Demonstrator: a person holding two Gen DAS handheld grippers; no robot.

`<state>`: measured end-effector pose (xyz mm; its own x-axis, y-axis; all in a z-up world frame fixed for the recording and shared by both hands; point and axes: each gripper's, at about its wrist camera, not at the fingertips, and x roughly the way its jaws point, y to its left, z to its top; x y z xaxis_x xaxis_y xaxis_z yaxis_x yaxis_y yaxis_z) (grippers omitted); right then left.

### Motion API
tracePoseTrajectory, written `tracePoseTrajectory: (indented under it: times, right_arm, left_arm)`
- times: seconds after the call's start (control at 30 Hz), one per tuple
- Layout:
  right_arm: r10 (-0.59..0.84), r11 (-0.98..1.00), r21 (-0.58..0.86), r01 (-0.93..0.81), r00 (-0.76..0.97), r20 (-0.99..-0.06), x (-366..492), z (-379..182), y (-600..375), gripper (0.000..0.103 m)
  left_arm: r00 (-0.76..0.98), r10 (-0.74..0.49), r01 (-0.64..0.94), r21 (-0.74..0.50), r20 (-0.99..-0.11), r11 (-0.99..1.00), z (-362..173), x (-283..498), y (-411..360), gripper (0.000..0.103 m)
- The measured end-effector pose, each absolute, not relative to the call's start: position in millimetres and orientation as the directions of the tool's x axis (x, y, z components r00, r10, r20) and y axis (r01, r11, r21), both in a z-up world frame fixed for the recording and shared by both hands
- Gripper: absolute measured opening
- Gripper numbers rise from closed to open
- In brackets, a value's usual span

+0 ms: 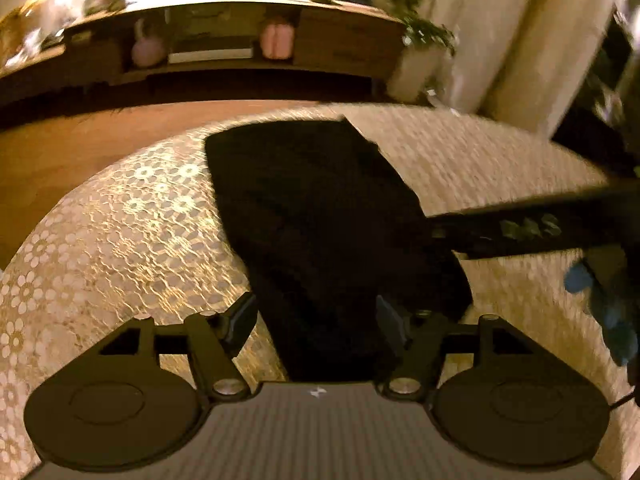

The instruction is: Fold clothes

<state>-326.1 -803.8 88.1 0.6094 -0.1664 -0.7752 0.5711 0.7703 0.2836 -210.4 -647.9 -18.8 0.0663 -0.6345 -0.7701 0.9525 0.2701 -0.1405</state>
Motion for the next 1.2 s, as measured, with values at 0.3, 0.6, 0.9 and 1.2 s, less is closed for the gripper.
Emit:
tracePoseTrajectory:
  times: [0.3,0.6,0.9,1.2]
  right_arm:
    - [-0.108,0.695,0.355,0.625,0.579,-0.808,-333,54,-806,0.103]
    - [-0.273,0.708,0.212,0.674,0.538,-0.798,-376,88,-769,0.103]
    - [-0.308,0.672,0.230,0.704,0.548,-0.777,-421,109,-707,0.103]
    - [-0.359,0.643,0.238,0.728,0.561,-0.746,-463,126,-654,0.103]
  left_arm:
    - [0.065,-0.584,0.940,-0.148,-0.809,0.309,-37,-214,-647,0.065]
    - [0.055,-0.571,0.938,-0.153,-0.819,0.310,-25,-231,-619,0.066]
    - [0.074,-0.543,0.913,-0.161,-0.837,0.374,-11,-261,-564,0.082]
    - [0.129,-0.564,0.910,-0.129,-0.816,0.395,13,-293,-512,0.084]
